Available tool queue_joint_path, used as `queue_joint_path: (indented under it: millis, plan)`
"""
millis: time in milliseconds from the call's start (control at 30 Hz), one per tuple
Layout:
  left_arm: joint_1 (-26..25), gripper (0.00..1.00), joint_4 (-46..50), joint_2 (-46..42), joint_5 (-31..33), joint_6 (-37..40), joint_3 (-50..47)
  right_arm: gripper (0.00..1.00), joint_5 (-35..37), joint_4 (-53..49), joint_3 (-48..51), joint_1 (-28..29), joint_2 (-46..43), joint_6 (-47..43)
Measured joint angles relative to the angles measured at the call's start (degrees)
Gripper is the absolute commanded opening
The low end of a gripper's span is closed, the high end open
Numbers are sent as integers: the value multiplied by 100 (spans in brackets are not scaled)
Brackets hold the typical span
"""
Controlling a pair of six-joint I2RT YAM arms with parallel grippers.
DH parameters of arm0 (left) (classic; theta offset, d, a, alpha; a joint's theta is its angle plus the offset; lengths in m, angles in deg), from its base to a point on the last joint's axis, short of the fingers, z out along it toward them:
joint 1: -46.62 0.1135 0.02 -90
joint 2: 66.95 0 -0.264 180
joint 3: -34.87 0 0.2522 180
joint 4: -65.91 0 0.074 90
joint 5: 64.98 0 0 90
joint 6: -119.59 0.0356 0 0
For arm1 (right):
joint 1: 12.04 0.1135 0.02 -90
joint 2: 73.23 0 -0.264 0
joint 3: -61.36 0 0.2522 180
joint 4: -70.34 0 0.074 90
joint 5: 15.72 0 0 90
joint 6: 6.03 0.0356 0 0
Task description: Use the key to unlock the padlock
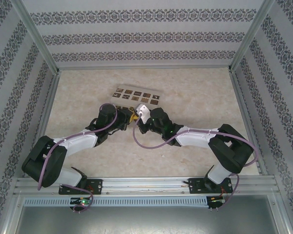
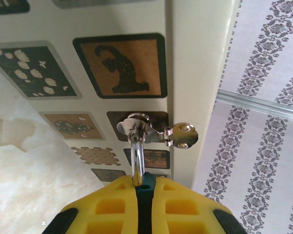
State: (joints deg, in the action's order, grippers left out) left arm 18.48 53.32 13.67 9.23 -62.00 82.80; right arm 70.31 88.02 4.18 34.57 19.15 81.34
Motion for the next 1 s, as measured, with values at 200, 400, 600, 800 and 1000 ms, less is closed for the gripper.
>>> queue_joint_path:
  millis: [200,400,600,800,1000]
  plan:
    - [-33,1,-98,310,-2,4,-59,0,7,581,299,4,282,293]
    - [-44,1,-162,643,-48,114,-63,0,33,929,468,15,566,496]
    - [-103,8,-258,861,-83,201,-61,0,70,1217,658,15,693,603]
    - [-107,19,-264,887,-70,369,-52,0,98,1403,717,15,745,715]
    - [-105,33,-48,664,4,778,-48,0,352,1425,743,0,776,767]
